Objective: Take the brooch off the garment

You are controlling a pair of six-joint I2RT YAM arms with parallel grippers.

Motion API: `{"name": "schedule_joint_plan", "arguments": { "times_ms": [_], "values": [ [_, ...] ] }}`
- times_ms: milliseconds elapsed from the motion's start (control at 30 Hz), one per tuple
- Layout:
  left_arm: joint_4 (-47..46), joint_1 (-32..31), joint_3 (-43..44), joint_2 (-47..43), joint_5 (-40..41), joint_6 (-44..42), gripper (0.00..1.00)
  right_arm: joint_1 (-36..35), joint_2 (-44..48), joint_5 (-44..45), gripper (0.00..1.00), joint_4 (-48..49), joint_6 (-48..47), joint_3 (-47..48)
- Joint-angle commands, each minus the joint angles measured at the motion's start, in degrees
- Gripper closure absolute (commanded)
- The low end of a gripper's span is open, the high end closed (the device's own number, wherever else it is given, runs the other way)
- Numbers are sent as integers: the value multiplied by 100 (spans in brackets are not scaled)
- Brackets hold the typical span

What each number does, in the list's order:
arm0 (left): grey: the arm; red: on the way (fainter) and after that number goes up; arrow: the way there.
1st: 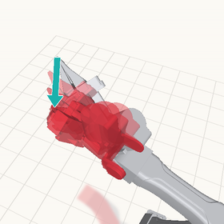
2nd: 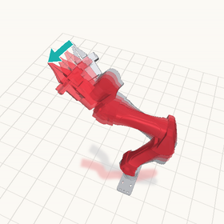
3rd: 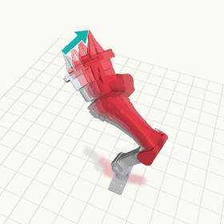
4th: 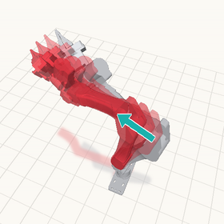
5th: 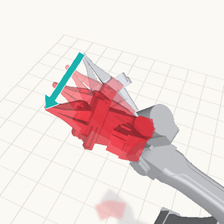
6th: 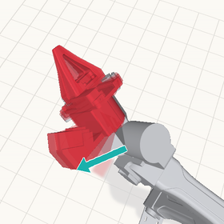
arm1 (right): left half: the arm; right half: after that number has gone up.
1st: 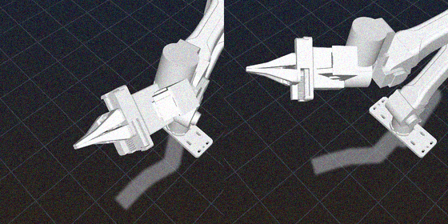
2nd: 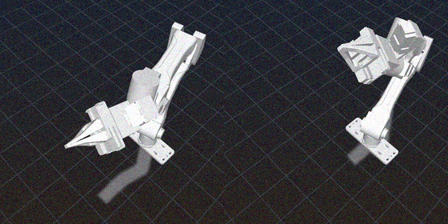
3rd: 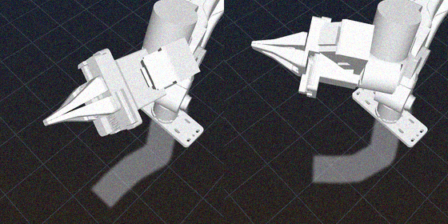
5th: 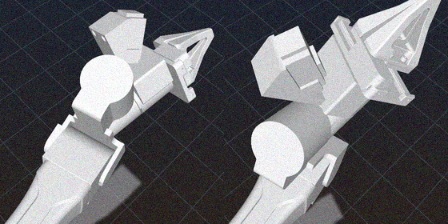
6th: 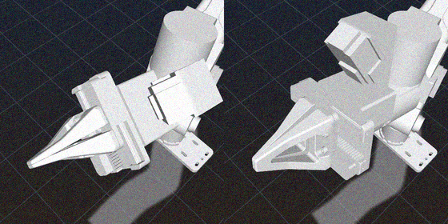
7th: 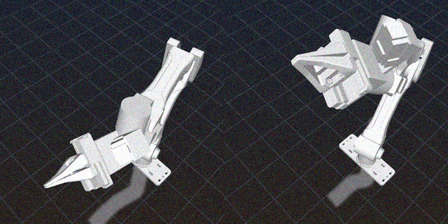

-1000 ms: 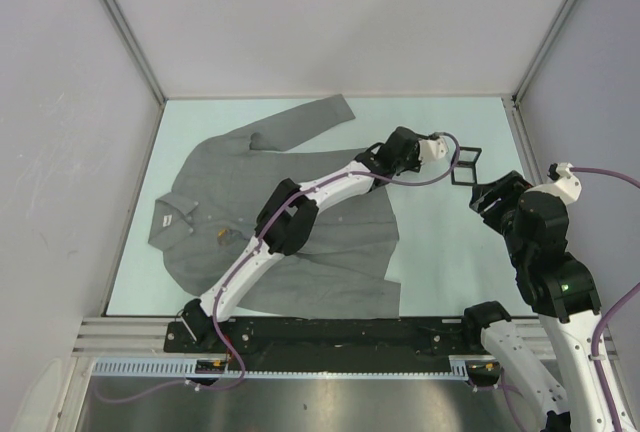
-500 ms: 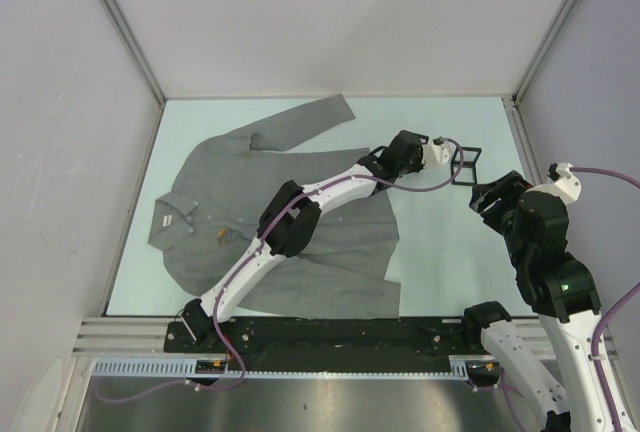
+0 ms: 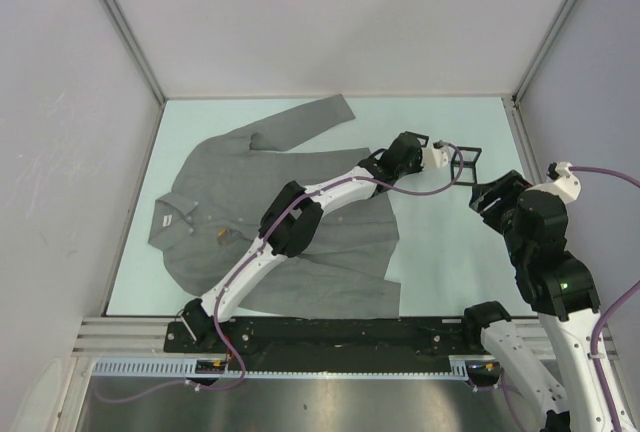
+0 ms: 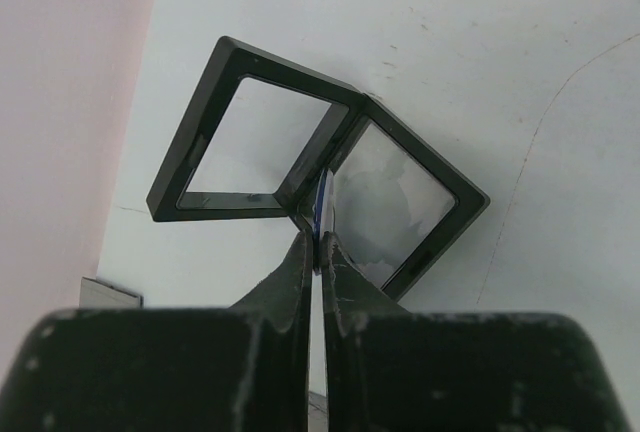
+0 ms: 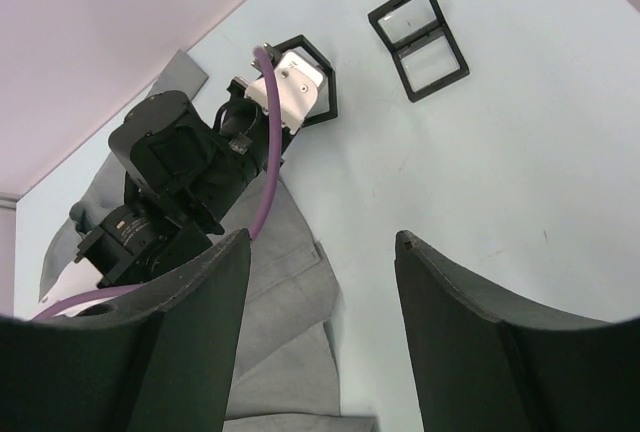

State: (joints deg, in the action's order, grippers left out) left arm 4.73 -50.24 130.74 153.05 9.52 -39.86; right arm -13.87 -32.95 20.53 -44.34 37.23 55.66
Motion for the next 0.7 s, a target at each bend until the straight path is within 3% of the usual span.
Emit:
{"name": "schedule_joint_plan", "arguments": {
  "times_ms": [0, 233, 333, 467, 667],
  "values": [
    [-253, -39, 312, 32, 68, -207, 94, 25, -27, 12, 36, 83, -85, 130],
    [-368, -47, 312, 58, 147, -233, 93, 42, -62, 3, 36, 83, -85, 129],
    [-359, -47, 277, 32, 147, -233, 85, 51, -98, -23, 36, 83, -85, 138],
    [-455, -56, 154, -56, 112, -128, 66, 51, -150, -67, 36, 66, -58, 138],
    [-447, -144, 49, -214, 68, 92, 57, 60, -168, -76, 36, 57, -41, 86]
  ]
}}
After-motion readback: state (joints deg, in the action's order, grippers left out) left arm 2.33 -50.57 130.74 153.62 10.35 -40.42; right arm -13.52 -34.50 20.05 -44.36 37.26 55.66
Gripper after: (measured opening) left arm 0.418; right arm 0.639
